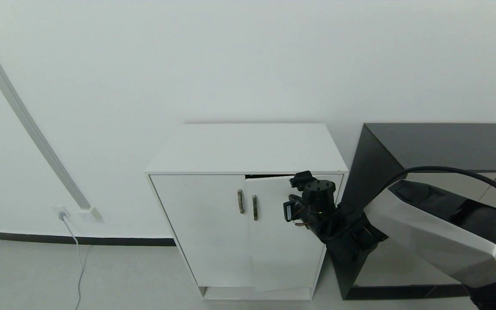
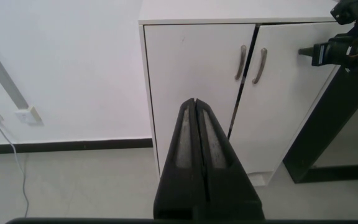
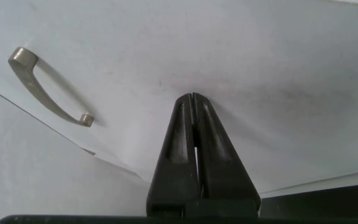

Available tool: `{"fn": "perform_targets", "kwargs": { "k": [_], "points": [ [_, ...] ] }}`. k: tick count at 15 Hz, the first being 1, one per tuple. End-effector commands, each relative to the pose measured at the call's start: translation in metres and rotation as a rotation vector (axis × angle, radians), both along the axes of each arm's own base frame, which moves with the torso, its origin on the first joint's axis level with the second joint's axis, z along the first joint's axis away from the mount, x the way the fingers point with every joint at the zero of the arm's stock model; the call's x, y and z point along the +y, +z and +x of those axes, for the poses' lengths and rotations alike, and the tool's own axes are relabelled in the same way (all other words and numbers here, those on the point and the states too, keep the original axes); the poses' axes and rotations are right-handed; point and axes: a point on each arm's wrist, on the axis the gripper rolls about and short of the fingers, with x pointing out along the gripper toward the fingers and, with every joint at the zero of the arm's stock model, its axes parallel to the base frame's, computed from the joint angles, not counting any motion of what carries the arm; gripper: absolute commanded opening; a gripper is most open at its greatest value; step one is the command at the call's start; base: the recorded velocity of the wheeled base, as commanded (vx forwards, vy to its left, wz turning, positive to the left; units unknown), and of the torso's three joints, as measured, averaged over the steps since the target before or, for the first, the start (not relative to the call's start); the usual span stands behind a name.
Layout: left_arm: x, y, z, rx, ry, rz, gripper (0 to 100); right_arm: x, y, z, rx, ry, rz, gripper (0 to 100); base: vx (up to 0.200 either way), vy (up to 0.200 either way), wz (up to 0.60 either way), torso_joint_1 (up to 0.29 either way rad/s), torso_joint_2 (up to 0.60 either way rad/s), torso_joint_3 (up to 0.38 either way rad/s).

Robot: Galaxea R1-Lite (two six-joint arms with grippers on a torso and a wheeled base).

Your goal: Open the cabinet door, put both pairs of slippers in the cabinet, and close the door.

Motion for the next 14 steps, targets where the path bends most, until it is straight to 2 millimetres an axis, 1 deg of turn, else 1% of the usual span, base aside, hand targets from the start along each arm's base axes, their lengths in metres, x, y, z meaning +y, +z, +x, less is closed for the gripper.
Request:
{"fn": "perform_targets", "kwargs": {
  "k": [1, 7, 14],
  "points": [
    [0.0, 0.0, 0.0, 0.0, 0.001, 0.0, 0, 0.0002, 0.0002, 0.0, -0.001, 0.0, 0.001, 0, 0.0, 0.0, 0.0, 0.0, 0.0, 0.0],
    [0.0, 0.0, 0.0001, 0.001, -0.001, 0.001, 0, 0.0013, 0.0029, 0.0016, -0.017, 0.0, 0.01, 0, 0.0, 0.0, 0.0, 0.0, 0.0, 0.0],
    [0.0, 0.0, 0.0001, 0.001, -0.001, 0.001, 0, 0.0001, 0.0008, 0.0051, -0.025, -0.008, 0.015, 0, 0.0, 0.0, 0.0, 0.0, 0.0, 0.0]
  ]
}}
